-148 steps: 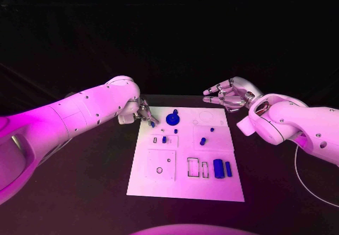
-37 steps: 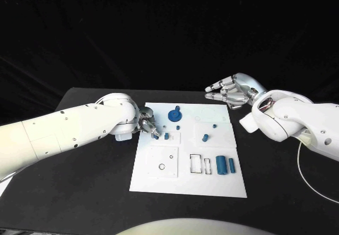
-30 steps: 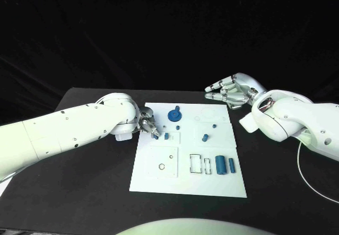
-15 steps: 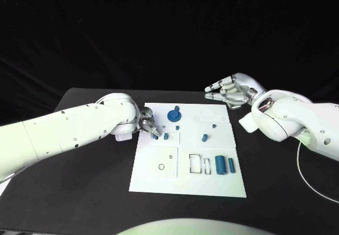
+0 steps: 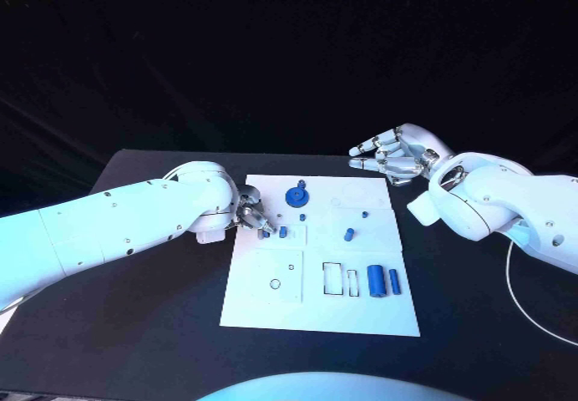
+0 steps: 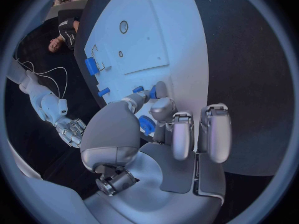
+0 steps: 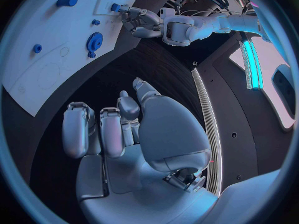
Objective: Assemble the parts on the task board
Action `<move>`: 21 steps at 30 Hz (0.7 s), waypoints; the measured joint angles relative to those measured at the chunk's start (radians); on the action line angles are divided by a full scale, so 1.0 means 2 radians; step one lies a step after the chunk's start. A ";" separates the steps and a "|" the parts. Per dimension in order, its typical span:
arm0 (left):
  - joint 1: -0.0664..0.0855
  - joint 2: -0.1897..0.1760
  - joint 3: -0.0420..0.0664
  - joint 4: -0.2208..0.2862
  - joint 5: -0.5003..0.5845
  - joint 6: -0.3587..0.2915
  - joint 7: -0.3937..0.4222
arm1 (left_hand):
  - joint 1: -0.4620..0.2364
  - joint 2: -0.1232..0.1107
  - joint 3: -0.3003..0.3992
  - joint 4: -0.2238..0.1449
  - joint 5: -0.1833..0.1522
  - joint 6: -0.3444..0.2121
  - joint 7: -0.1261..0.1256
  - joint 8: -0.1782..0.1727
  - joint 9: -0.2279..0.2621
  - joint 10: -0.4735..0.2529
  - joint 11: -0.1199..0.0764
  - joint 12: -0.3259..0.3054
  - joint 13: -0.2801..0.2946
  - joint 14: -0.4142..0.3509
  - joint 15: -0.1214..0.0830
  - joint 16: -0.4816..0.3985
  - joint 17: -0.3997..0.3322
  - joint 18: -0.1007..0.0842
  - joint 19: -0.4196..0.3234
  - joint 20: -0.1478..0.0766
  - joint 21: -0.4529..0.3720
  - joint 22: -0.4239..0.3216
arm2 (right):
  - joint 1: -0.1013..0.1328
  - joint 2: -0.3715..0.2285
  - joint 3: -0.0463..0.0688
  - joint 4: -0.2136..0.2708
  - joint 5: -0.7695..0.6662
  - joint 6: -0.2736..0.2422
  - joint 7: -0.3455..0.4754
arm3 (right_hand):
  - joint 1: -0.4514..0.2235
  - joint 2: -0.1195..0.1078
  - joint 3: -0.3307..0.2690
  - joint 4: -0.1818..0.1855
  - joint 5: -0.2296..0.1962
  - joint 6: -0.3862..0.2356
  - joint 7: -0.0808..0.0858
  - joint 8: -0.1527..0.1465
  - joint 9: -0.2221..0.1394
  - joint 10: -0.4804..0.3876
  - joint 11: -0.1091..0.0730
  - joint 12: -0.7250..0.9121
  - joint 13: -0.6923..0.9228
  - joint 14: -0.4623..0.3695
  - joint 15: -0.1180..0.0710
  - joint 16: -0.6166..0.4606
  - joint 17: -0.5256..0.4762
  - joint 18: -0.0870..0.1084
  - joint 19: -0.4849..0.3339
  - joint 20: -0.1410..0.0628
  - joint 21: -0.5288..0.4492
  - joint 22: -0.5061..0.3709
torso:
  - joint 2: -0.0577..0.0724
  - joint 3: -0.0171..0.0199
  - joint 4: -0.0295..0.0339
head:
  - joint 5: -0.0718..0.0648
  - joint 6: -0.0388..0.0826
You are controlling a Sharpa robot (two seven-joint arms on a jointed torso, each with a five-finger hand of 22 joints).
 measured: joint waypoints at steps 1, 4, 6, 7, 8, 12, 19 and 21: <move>0.000 0.000 0.000 0.000 0.000 0.000 0.000 | 0.000 0.000 0.000 0.000 0.000 0.002 0.000 0.000 0.000 0.000 0.000 0.000 0.000 0.000 0.000 0.000 0.000 0.000 0.000 0.000 0.000 0.000 | 0.000 0.000 0.000 0.000 0.000 0.000 0.000 | 0.000 0.000 0.000 0.000 0.000 0.000 0.000 0.000 0.000 0.000 0.000 0.000 0.000 0.000 0.000 0.000 0.000 0.000 0.000 0.000 0.000 0.000 | 0.000 0.0000 0.0000 | 0.000 0.000; 0.000 0.000 0.000 -0.001 0.000 -0.001 -0.002 | -0.002 -0.003 -0.006 0.003 0.000 0.002 0.000 0.000 -0.001 0.000 0.000 0.000 0.000 0.000 0.000 0.000 0.000 0.000 0.000 0.000 0.000 0.000 | 0.000 0.000 0.000 0.000 0.000 0.000 0.000 | 0.000 0.000 0.000 0.000 0.000 0.000 0.000 0.000 0.000 0.000 0.000 0.000 0.000 0.000 0.000 0.000 0.000 0.000 0.000 0.000 0.000 0.000 | 0.000 0.0000 0.0000 | 0.000 0.001; 0.000 0.000 0.000 -0.002 0.000 -0.001 -0.003 | -0.005 0.000 -0.009 0.006 0.000 0.002 0.000 0.000 -0.002 0.000 0.000 0.000 0.000 0.000 0.000 0.000 0.000 0.000 0.000 0.000 0.000 0.000 | 0.000 0.000 0.000 0.000 0.000 0.000 0.000 | 0.000 0.000 0.000 0.000 0.000 0.000 0.000 0.000 0.000 0.000 0.000 0.000 -0.001 0.000 0.000 -0.002 0.000 0.000 0.000 0.000 0.000 -0.001 | 0.000 0.0000 0.0000 | 0.000 0.001; 0.000 0.000 0.000 -0.003 0.000 -0.002 -0.003 | -0.007 -0.002 -0.010 0.007 0.000 0.002 0.000 0.000 -0.003 0.000 0.000 0.000 0.000 0.000 0.000 0.000 0.000 0.000 0.000 0.000 0.000 0.000 | 0.000 0.000 0.000 0.000 0.000 0.000 0.000 | 0.000 0.000 0.000 0.000 0.000 0.000 0.000 0.000 0.000 0.000 0.000 0.000 -0.001 0.000 0.000 -0.002 0.000 0.000 0.000 0.000 0.000 -0.001 | 0.000 0.0000 0.0000 | 0.000 0.001; 0.000 0.000 0.000 -0.003 0.000 -0.002 -0.004 | -0.007 -0.002 -0.013 0.007 0.000 0.002 0.000 0.000 -0.003 0.000 0.000 0.000 0.000 0.000 0.000 0.000 0.000 0.000 0.000 0.000 0.000 0.000 | 0.000 0.000 0.000 0.000 0.000 0.000 0.000 | 0.000 0.000 0.000 0.000 0.000 0.000 0.000 0.000 0.000 0.000 0.000 0.000 -0.001 0.000 0.000 -0.002 0.000 0.000 0.000 0.000 0.000 -0.001 | 0.000 0.0001 0.0000 | 0.000 0.001; 0.000 0.000 0.000 -0.004 0.000 -0.004 -0.005 | -0.016 -0.005 -0.030 0.015 0.000 0.004 0.002 0.000 -0.006 0.000 0.000 0.000 0.001 0.000 0.000 0.000 0.000 0.000 0.000 0.000 0.000 0.000 | 0.000 -0.001 0.000 0.000 0.000 0.000 0.000 | 0.000 0.000 0.000 0.000 0.000 0.000 0.000 0.000 0.000 0.000 0.000 0.000 -0.001 0.000 0.000 -0.002 0.000 0.000 0.000 0.000 0.000 -0.001 | 0.000 0.0001 -0.0002 | 0.000 0.001; -0.001 -0.010 0.001 0.002 0.000 -0.015 -0.006 | -0.037 -0.012 -0.092 0.042 -0.020 0.008 0.002 0.000 -0.010 0.001 -0.001 0.000 0.004 0.001 -0.001 0.000 0.000 0.000 0.000 0.000 0.003 0.000 | 0.000 -0.001 0.000 0.000 0.000 0.000 0.000 | 0.000 0.000 0.000 0.000 0.000 0.000 0.000 0.000 0.000 0.000 0.000 0.000 -0.001 0.000 0.000 -0.002 0.000 0.000 0.000 0.000 0.000 -0.001 | 0.000 0.0000 -0.0003 | 0.000 0.002; -0.001 -0.014 0.002 0.006 0.000 -0.021 -0.006 | -0.037 -0.011 -0.113 0.053 -0.055 0.009 0.000 0.000 -0.011 0.002 -0.002 0.000 0.006 0.002 -0.002 0.000 0.000 0.000 -0.002 -0.002 0.003 0.000 | 0.000 -0.001 0.000 0.000 0.000 0.000 0.000 | 0.000 0.000 0.000 0.000 0.000 0.000 0.000 0.000 0.000 0.000 0.000 0.000 -0.001 0.000 0.000 -0.002 0.000 0.000 0.000 0.000 0.000 -0.001 | 0.000 0.0000 -0.0003 | 0.000 0.002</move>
